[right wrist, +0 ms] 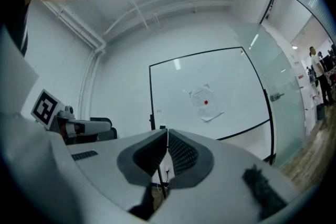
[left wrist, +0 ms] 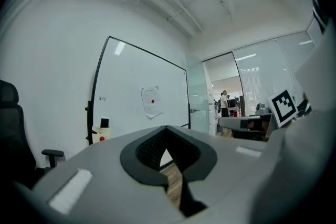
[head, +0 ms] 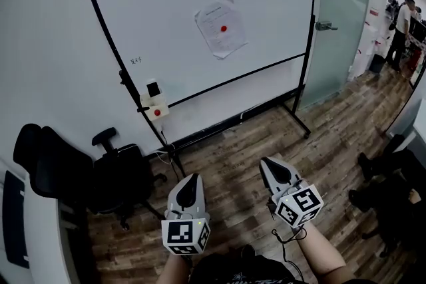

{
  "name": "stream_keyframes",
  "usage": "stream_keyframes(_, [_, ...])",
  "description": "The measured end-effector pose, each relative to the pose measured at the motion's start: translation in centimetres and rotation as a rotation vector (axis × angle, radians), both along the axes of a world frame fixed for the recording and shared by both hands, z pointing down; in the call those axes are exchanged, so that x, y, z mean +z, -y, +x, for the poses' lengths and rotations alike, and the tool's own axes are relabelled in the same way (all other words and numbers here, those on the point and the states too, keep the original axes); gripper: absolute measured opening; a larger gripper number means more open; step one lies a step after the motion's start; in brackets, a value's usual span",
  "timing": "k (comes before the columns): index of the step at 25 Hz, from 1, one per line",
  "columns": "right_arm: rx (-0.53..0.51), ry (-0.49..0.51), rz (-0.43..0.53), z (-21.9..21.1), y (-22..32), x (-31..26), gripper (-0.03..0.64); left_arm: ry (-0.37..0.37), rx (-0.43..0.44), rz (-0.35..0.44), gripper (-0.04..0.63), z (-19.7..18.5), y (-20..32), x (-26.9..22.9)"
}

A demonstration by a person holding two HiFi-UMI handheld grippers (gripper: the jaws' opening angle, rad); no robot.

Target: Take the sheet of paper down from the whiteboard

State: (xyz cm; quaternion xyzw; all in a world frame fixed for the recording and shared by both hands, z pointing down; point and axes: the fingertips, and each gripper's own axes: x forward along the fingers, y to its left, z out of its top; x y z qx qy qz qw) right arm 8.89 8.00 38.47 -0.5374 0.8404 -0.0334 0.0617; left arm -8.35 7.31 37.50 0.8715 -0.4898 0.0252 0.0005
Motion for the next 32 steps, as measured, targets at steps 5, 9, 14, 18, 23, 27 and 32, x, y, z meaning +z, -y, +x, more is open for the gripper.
stream_keyframes(5, [-0.021,0.007,-0.009,0.9,2.0,0.2,0.017,-0.004,-0.004,-0.005,0.009,1.5,1.5,0.0])
stream_keyframes(9, [-0.02,0.009,-0.015,1.2,3.8,0.6,0.017,-0.025,0.007,-0.02,0.015,2.0,3.6,0.6])
stream_keyframes(14, [-0.008,-0.012,0.002,2.3,6.5,0.2,0.017,-0.031,0.037,-0.007,0.037,3.2,7.5,0.7])
stream_keyframes(18, [0.011,-0.045,0.01,3.0,10.3,-0.4,0.017,-0.042,0.07,0.006,0.037,4.4,11.9,0.6])
stream_keyframes(23, [0.022,-0.072,0.017,3.5,17.1,-0.7,0.017,-0.054,0.09,0.009,0.037,5.4,18.9,0.6])
stream_keyframes(27, [0.037,-0.068,0.035,3.9,22.3,-1.6,0.017,-0.064,0.104,0.009,0.037,5.9,24.2,0.2])
stream_keyframes(32, [0.053,-0.057,0.037,4.0,27.6,-1.9,0.017,-0.07,0.111,0.019,0.011,5.6,29.5,-0.2])
